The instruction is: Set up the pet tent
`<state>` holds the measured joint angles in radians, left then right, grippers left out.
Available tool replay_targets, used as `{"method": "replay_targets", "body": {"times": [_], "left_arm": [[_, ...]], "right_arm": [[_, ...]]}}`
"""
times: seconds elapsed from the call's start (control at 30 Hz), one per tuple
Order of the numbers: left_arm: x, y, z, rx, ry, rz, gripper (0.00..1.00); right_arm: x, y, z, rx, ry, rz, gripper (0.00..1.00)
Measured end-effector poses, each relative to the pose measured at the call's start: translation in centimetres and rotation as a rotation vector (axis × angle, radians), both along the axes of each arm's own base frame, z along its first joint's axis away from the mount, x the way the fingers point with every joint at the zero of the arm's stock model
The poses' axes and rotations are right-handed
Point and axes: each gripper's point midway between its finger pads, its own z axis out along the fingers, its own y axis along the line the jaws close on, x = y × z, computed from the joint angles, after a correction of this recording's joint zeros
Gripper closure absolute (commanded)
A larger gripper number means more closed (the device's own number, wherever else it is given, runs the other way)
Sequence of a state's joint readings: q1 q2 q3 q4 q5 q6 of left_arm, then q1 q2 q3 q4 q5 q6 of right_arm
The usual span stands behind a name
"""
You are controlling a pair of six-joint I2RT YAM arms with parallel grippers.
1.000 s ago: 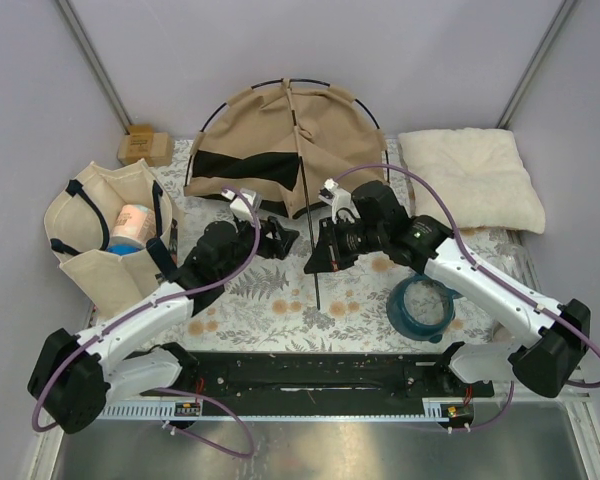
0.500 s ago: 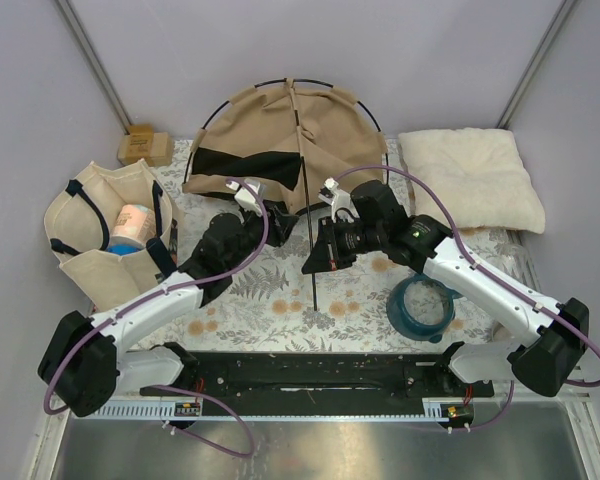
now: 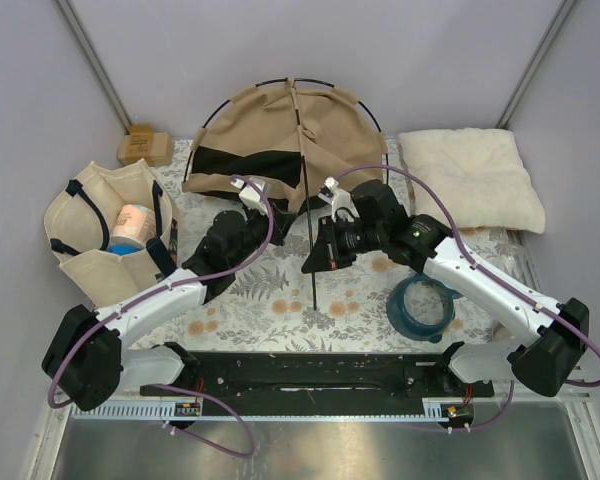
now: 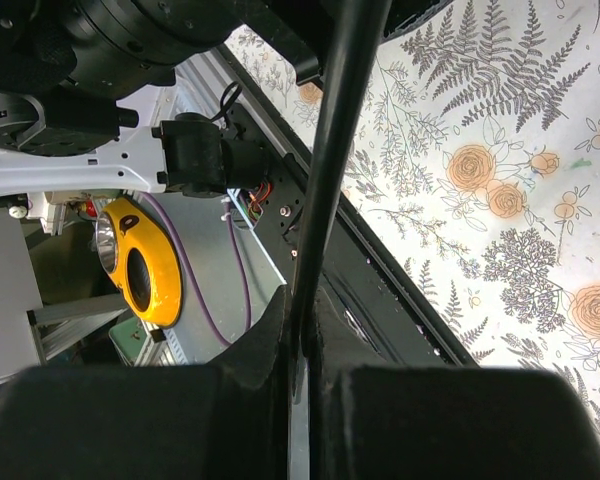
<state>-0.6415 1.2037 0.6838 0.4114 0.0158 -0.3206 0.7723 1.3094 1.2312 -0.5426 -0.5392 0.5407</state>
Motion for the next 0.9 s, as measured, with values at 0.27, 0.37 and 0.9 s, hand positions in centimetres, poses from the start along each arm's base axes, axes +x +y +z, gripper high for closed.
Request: {"method": "replay_targets", "body": {"times": [0.27, 0.37, 0.9], "left_arm": [[0.0, 0.0, 0.1, 0.011, -0.001, -0.001, 1.0], [-0.3, 0.4, 0.7, 0.013, -0.007, 0.0, 1.0], [-5.6, 3.4, 3.8, -0.007, -0.042, -0.045, 1.0]], "right_arm": [[0.5, 0.5, 0.7, 0.03, -0.03, -0.005, 1.0], [0.9, 0.8, 1.3, 0.058, -0.048, -0.013, 1.0], [7.5, 5.0, 6.3, 0.291, -0.192, -0.232, 1.0]]}}
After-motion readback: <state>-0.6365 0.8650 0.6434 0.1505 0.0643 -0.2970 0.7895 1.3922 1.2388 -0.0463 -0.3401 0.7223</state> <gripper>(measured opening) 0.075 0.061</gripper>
